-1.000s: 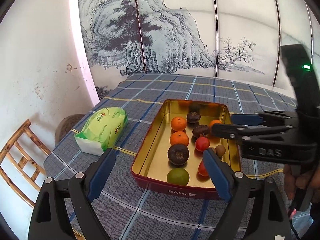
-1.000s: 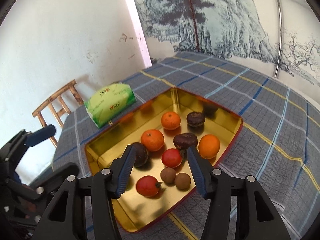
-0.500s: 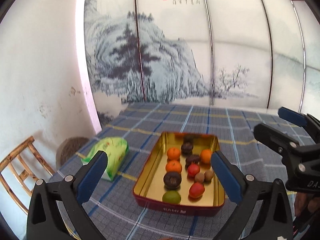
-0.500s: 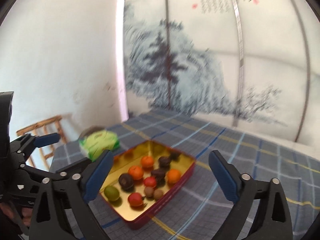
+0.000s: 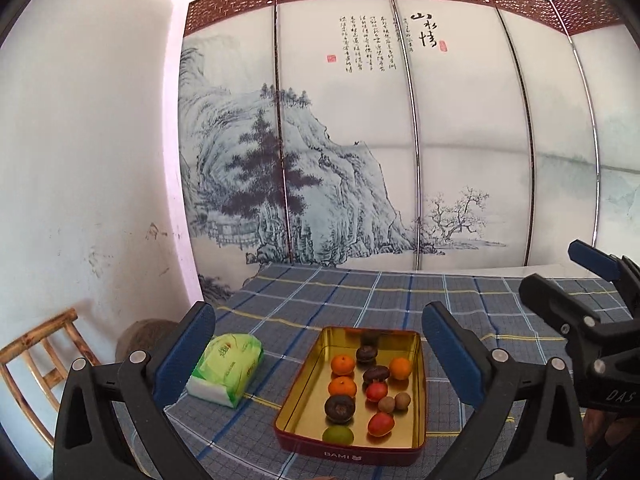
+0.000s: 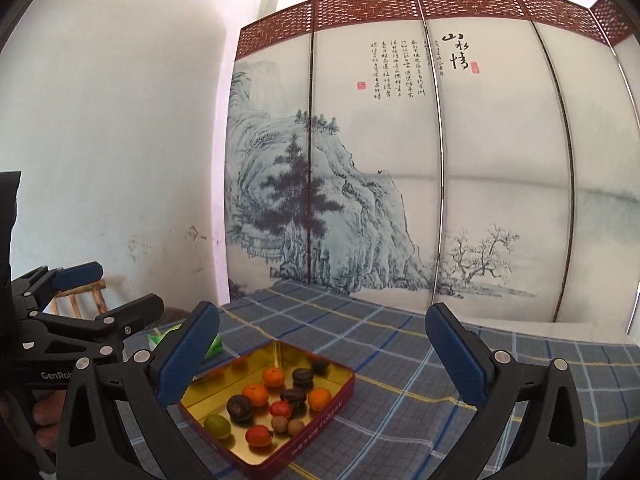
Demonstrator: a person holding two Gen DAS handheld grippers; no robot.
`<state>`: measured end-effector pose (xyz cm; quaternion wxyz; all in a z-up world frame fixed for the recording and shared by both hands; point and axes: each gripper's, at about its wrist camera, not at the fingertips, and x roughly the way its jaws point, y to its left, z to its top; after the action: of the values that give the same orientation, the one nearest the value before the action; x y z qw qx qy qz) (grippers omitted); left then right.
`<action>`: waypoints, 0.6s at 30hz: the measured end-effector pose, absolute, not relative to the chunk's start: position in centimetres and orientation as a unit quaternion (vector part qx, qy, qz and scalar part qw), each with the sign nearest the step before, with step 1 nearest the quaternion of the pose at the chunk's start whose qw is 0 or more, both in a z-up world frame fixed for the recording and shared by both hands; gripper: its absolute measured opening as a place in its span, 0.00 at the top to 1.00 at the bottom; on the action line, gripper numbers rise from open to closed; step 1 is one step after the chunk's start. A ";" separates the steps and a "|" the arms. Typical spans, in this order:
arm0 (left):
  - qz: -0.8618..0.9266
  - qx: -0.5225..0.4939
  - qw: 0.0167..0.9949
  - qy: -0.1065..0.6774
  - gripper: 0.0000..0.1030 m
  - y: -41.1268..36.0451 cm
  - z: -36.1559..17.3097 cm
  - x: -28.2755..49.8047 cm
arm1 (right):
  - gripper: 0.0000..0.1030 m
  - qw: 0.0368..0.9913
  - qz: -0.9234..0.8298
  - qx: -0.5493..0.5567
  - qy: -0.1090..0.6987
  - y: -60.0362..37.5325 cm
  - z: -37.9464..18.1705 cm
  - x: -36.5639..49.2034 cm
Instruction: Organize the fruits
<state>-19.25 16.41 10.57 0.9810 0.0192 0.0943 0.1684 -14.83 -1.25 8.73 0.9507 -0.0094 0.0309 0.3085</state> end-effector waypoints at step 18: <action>0.162 0.024 0.982 0.089 0.00 15.8 10.8 -19.9 | 0.00 0.951 0.307 -0.014 0.031 -1.4 8.7 -15.3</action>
<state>-19.91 15.84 10.82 0.9825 0.0236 0.0889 0.1622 -15.32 -1.39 8.73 0.9510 -0.0140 0.0306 0.3074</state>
